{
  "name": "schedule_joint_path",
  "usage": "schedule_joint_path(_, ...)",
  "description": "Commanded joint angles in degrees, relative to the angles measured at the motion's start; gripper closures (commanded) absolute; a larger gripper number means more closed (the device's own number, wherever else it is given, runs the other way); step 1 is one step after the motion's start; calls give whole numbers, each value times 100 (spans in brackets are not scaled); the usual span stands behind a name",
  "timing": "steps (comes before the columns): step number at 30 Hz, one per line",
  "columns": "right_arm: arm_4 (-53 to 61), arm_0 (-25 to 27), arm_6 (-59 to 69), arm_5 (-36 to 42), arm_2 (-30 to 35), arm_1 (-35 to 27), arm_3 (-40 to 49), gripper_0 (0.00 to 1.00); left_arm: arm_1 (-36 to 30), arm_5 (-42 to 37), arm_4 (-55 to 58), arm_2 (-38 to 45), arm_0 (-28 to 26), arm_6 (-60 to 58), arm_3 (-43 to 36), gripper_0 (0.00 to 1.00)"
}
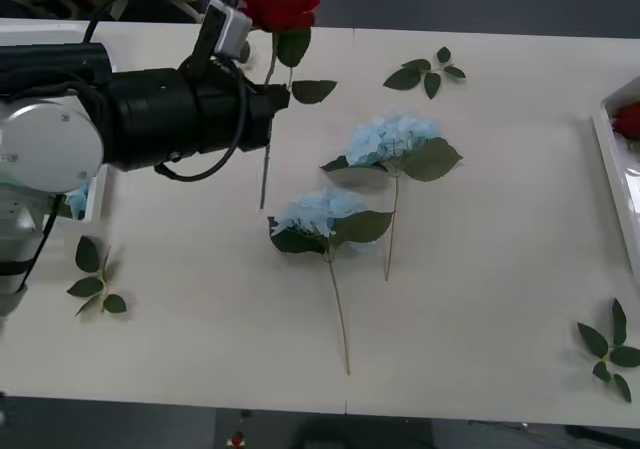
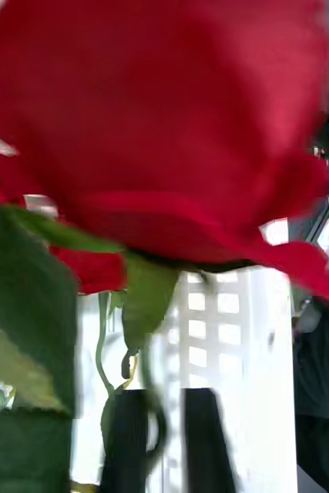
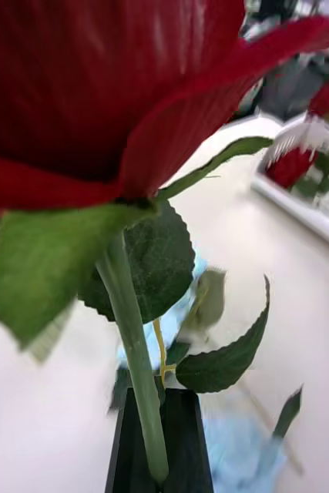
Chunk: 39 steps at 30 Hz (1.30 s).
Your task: Put the red flowers into the right box and the blue flowers into the left box
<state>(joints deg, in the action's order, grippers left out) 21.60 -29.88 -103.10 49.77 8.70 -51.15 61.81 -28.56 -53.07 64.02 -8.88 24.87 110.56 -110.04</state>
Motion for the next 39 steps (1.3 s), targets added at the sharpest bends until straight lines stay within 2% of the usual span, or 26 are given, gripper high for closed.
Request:
schedule_joint_path(1, 46, -115, -404, -29, 96, -167, 86, 31, 342, 465, 146, -44, 159, -245, -9, 100)
schedule_joint_path(6, 99, -115, -492, 15, 96, -176, 77, 25, 562, 623, 374, -96, 264, -192, -18, 100)
schedule_joint_path(14, 205, -115, -623, 138, 158, -176, 77, 23, 667, 623, 225, -527, 739, -96, 202, 100)
schedule_joint_path(24, 1514, -53, -826, 402, 228, -246, 279, 23, 676, 623, 84, -1046, 792, 159, 404, 100)
schedule_joint_path(30, 2481, 527, -949, 402, 334, -264, 1202, 23, 834, 623, 348, -1186, 897, 326, 404, 100)
schedule_joint_path(39, 4133, 1907, -1142, 402, 817, -264, 2978, 23, 1151, 623, 708, -1186, 1038, 423, 413, 100)
